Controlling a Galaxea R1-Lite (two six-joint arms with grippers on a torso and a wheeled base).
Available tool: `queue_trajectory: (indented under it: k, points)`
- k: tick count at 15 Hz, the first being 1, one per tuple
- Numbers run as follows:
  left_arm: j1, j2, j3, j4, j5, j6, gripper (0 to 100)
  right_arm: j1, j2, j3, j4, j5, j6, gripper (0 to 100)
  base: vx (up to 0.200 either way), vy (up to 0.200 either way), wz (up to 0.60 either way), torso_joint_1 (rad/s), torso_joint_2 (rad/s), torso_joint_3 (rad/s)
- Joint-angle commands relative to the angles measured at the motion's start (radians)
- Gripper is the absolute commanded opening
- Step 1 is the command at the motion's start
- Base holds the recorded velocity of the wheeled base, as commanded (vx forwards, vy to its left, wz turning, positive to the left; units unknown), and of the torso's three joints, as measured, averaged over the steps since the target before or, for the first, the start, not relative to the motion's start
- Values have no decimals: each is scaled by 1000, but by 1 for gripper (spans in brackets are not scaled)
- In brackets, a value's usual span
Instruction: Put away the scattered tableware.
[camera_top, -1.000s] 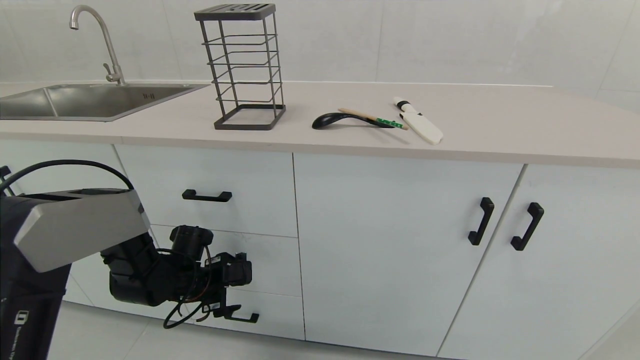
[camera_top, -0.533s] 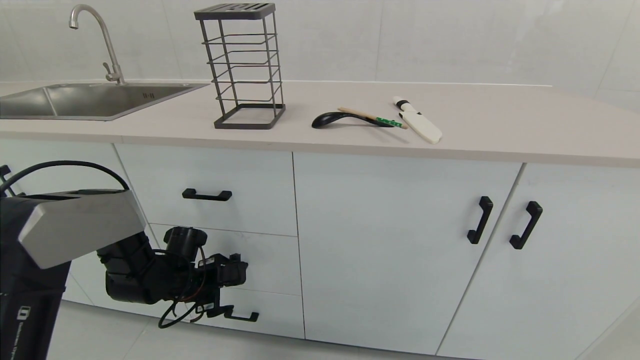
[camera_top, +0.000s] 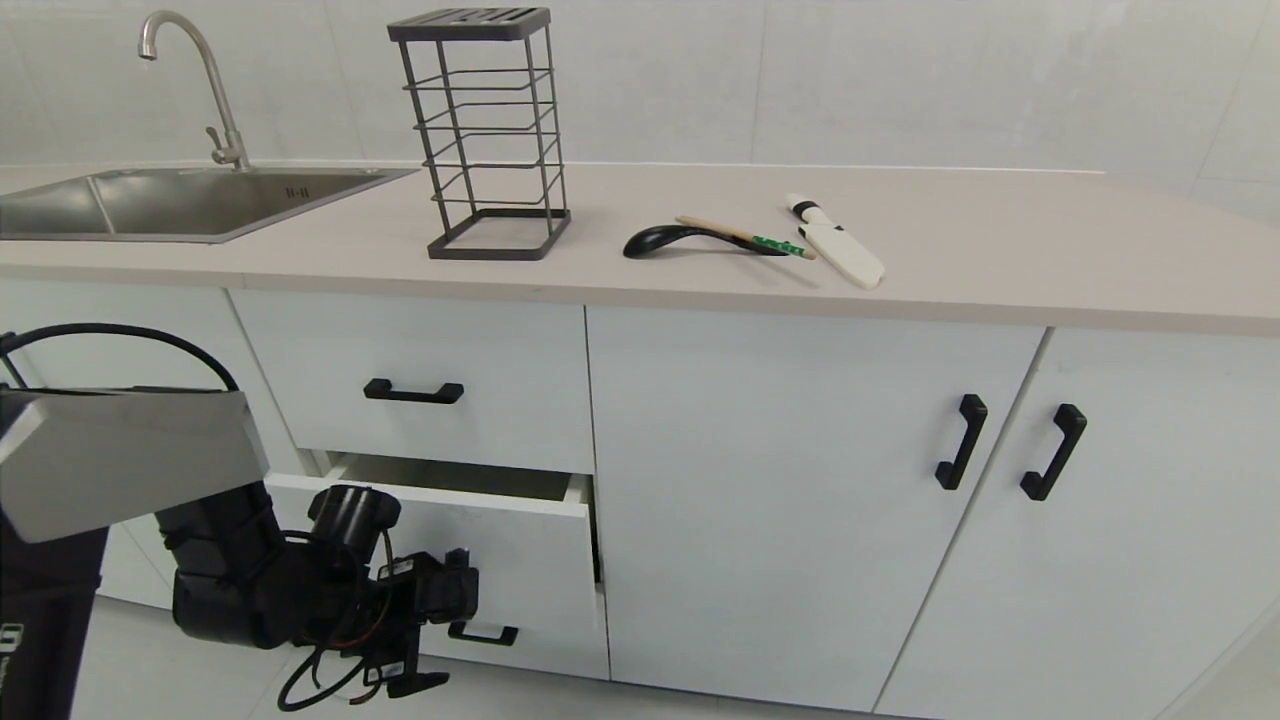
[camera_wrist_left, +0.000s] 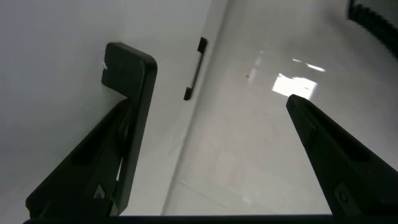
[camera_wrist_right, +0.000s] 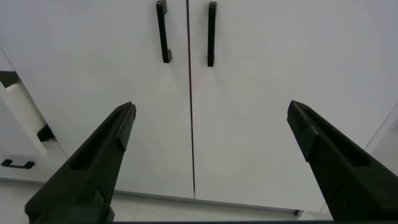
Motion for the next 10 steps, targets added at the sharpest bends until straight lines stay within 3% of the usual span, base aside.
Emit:
queue_trajectory:
  k: [1,6,10]
  points:
    - [1,-60,28,-19,1,2,100,-1,1,0,-2,1,0,100,0,0,0,0,0,0]
    - [0,-137,203,-64,2,2,100,0,1,0,-2,1,-2,100,0,0,0,0,0,0]
    - [-60,-212,413,-214,-5,-4,100,0,1,0,0,1,-2,100,0,0,0,0,0,0]
